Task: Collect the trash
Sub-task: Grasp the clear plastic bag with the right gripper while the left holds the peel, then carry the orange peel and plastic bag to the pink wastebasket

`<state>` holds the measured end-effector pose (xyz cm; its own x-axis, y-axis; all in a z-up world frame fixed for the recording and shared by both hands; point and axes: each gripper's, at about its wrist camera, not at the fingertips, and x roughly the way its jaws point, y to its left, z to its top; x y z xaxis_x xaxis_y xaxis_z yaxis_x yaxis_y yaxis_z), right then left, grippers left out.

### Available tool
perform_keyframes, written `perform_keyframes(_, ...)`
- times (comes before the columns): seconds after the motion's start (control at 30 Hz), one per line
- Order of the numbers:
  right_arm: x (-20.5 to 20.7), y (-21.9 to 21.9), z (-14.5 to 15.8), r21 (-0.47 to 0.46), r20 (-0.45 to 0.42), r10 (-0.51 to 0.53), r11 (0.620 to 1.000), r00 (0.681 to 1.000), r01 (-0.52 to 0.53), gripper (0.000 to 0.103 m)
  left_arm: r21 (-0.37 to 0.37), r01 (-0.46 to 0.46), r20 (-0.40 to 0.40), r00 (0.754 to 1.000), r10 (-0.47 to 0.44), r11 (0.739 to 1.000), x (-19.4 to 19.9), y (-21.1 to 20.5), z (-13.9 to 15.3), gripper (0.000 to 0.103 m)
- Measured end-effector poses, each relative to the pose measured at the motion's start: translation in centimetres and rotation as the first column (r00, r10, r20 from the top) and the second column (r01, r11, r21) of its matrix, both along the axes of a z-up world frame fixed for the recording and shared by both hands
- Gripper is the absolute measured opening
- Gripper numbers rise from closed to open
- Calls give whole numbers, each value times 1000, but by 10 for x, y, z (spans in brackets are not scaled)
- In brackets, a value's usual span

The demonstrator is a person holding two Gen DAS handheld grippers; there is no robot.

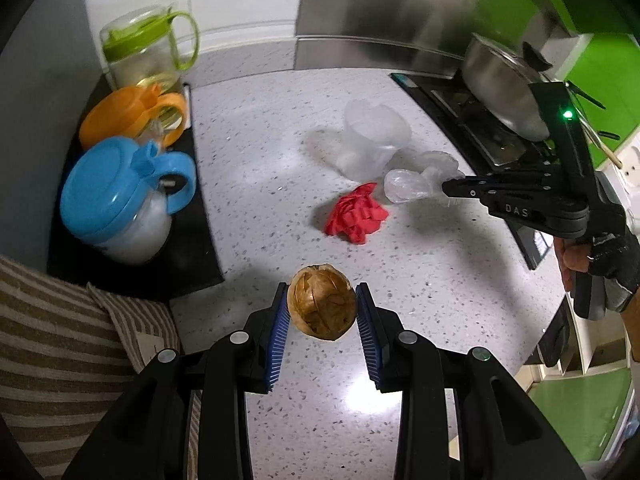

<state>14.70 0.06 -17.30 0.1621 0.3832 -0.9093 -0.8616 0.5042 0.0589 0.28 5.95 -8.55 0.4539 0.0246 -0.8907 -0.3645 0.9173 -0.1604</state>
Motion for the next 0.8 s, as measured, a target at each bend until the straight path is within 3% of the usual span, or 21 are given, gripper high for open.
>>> perform_keyframes(0.23,-33,-49,55,91,13,-157,984,988,155,3,35,132,48,990,-133,991,10,-18,33,33)
perform_keyframes(0.4,-74,-105,95,170,27,-332,931,943,323,3,66,275,94,955,-281,959,15,-37,61,33)
perform_keyframes(0.47,-93,-126,103,190,39,-396,904,917,382,3,77,336,112,932,-343,939,15,-46,70,33)
perform_keyframes(0.57,-127,-163,113,212,50,-506,848,861,486,3,88,449,135,879,-457,889,16,-66,81,33)
perform_keyframes(0.8,-207,-255,116,227,55,-729,675,682,702,3,95,651,160,737,-657,753,21,-139,87,33)
